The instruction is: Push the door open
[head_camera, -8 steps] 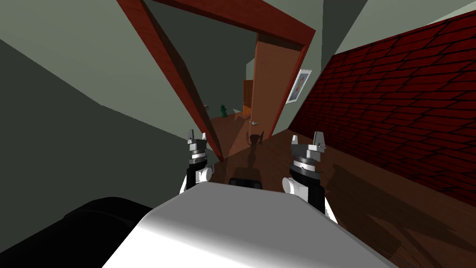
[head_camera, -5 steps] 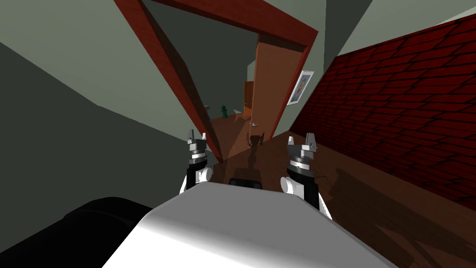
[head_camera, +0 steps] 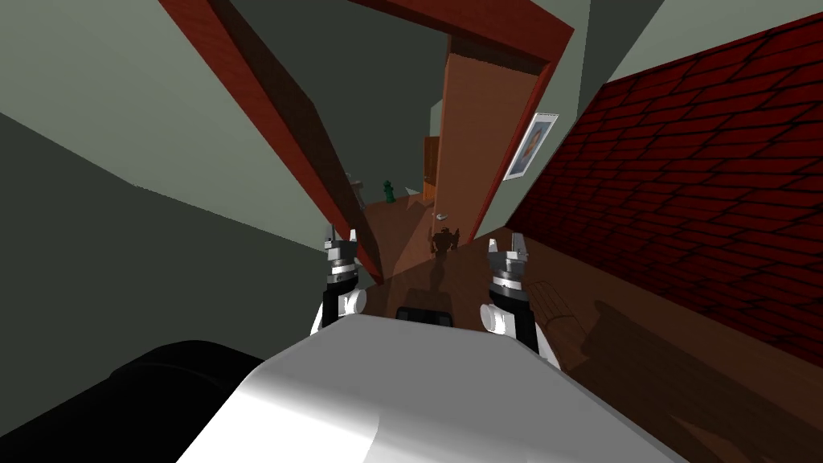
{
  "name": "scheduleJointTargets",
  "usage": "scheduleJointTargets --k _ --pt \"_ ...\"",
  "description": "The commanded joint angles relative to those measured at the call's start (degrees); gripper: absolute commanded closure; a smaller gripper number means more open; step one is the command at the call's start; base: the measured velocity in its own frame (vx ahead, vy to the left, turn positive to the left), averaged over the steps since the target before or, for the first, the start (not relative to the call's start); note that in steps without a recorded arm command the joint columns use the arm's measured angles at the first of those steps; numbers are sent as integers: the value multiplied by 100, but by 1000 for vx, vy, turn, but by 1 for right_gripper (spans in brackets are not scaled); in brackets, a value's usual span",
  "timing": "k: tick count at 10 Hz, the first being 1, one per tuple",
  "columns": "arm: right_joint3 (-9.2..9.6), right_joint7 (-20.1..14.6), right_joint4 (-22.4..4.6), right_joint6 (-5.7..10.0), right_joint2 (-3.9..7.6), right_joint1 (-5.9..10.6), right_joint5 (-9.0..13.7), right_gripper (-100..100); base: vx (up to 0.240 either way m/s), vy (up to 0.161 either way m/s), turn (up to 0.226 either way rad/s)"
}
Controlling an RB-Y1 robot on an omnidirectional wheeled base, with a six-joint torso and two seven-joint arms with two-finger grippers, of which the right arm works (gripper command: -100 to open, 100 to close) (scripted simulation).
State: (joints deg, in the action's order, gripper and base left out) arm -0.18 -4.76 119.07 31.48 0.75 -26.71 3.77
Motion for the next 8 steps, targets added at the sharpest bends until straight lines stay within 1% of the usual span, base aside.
scheduleJointTargets --k 1,2,3,5,8 --pt "24 4 -178 25 50 54 -15 -100 93 -57 41" --pt "42 11 -287 42 72 94 -27 -100 86 -60 39" --pt "83 27 -528 79 113 180 -54 -100 123 -96 74" --pt "126 43 -781 119 152 271 -83 -100 134 -84 61" --pt "195 69 -1182 181 203 415 -128 -100 85 -58 54"
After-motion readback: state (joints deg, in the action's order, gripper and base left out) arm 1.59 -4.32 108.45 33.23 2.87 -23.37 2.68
